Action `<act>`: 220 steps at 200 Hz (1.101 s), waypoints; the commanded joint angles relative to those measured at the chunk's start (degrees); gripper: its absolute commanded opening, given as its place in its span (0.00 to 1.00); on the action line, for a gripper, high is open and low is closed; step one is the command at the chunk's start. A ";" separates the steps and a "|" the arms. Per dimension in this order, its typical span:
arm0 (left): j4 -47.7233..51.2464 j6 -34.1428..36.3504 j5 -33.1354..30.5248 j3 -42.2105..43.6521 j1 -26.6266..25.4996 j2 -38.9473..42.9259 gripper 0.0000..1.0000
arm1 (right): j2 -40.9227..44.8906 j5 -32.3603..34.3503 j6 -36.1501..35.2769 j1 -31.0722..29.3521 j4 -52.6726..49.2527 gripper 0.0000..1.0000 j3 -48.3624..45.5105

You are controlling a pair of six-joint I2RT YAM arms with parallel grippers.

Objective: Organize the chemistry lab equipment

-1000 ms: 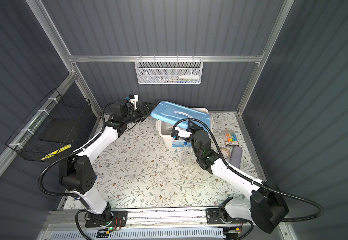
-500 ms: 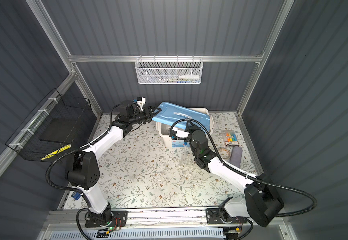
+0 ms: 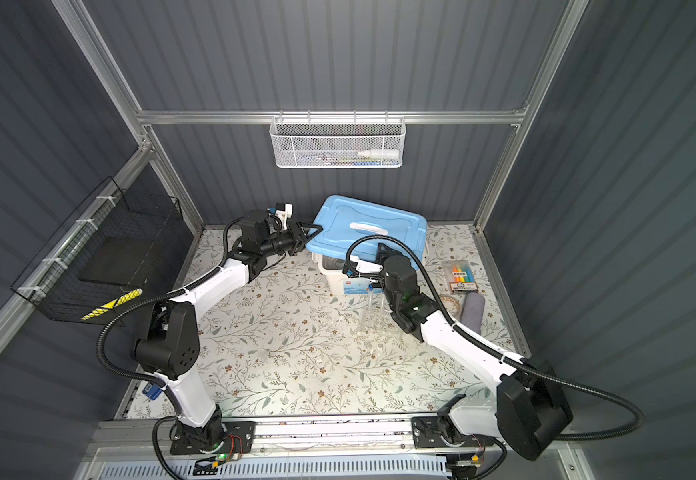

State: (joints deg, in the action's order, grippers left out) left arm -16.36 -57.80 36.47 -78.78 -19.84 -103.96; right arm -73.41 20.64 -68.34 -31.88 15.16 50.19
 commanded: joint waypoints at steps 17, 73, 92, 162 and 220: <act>-3.44 -0.22 -0.18 0.88 -0.46 -0.17 0.35 | 1.71 -3.43 8.32 3.27 -9.08 0.56 3.56; -6.59 -2.13 -2.01 1.43 -1.08 -2.43 0.35 | 0.90 -9.31 15.41 7.73 -15.82 0.64 6.64; -8.37 -2.62 -3.29 2.05 -1.30 -3.20 0.34 | 0.01 -12.15 19.56 9.35 -19.09 0.66 8.37; -11.25 -4.17 -4.96 3.06 -1.79 -4.80 0.31 | -2.29 -17.40 27.48 12.35 -26.16 0.70 9.83; -12.38 -4.42 -6.99 3.20 -2.30 -4.73 0.31 | -3.21 -21.81 32.12 15.85 -30.89 0.78 12.03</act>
State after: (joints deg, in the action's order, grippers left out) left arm -26.11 -63.26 30.63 -76.20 -21.67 -108.79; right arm -76.25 1.63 -39.88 -17.52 -13.58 59.02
